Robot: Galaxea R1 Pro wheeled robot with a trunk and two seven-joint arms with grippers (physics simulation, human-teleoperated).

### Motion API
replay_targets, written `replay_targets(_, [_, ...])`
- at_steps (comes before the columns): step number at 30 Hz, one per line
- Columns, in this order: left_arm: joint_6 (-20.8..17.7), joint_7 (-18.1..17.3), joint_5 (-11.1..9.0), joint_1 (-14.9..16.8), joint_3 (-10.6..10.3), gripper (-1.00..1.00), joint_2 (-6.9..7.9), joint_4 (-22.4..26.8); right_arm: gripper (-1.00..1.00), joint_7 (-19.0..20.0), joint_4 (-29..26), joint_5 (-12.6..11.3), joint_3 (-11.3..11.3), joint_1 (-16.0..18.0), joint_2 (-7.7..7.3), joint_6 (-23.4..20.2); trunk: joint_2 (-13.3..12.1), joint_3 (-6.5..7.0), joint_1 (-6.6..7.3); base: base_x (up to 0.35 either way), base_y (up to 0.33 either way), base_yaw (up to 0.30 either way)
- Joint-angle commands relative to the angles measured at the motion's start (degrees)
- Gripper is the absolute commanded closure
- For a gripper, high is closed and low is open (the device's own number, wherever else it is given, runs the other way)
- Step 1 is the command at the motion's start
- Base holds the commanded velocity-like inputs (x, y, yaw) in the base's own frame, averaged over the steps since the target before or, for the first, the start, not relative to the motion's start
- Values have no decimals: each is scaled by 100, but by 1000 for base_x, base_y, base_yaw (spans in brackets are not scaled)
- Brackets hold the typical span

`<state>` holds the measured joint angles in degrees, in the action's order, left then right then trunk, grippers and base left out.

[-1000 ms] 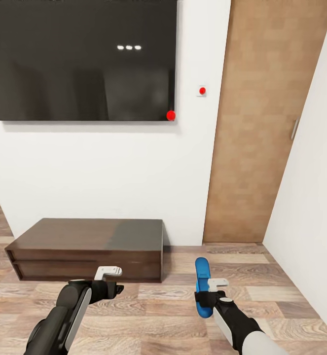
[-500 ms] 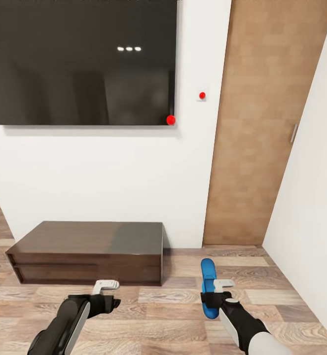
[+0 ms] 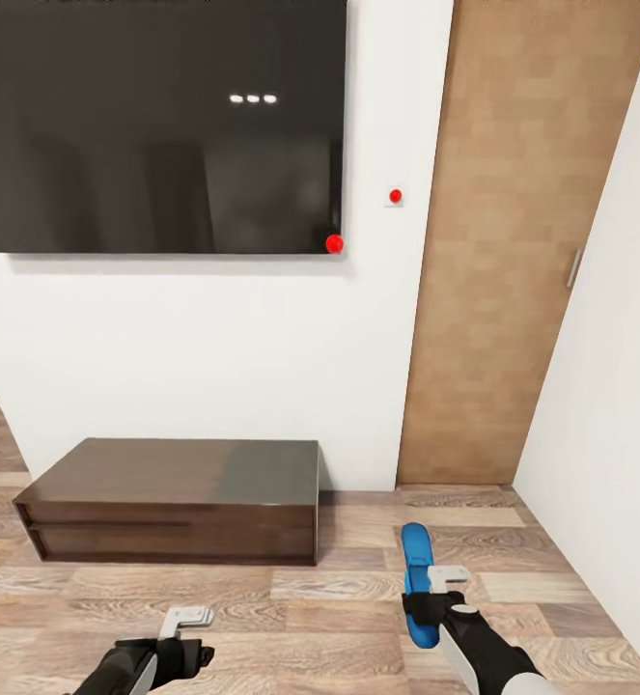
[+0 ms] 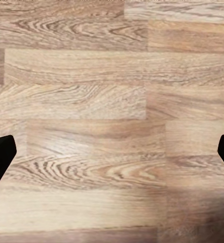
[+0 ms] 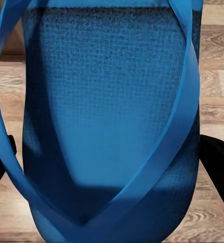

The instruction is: In the bedroom, move the book from the bed onto either nightstand, and place the two sandals side by side next to the bed.

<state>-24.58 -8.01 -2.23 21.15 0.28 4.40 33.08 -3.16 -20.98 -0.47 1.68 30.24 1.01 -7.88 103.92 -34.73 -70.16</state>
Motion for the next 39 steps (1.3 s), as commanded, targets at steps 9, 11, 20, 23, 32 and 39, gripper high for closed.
replay_targets(9, [353, 8, -58, 32, -1, -100, 16, -385, 100, -39, 51, -22, 0, -239, -65, -29, -359, 156, 199, 0, 0, 0])
replay_targets(11, [400, 9, -62, 31, -1, -100, 13, -409, 100, -38, 63, -27, 4, -277, -62, -30, -440, 192, 243, 0, 0, 0])
replay_targets(20, [546, 17, -67, 29, 0, -100, 17, -424, 100, -36, 92, -30, 7, -312, -74, -27, -760, 336, 419, 0, 0, 0])
replay_targets(23, [582, 18, -67, 29, -1, -100, 17, -424, 100, -36, 93, -31, 4, -314, -78, -24, -760, 336, 419, 0, 0, 0])
replay_targets(32, [805, 23, -61, 29, -9, -100, 10, -405, 100, -42, 100, -31, 1, -317, -89, -22, -760, 336, 419, 0, 0, 83])
replay_targets(39, [921, 27, -60, 29, -10, -100, 10, -401, 100, -41, 102, -32, 0, -317, -85, -21, -760, 334, 419, 0, 0, 247])
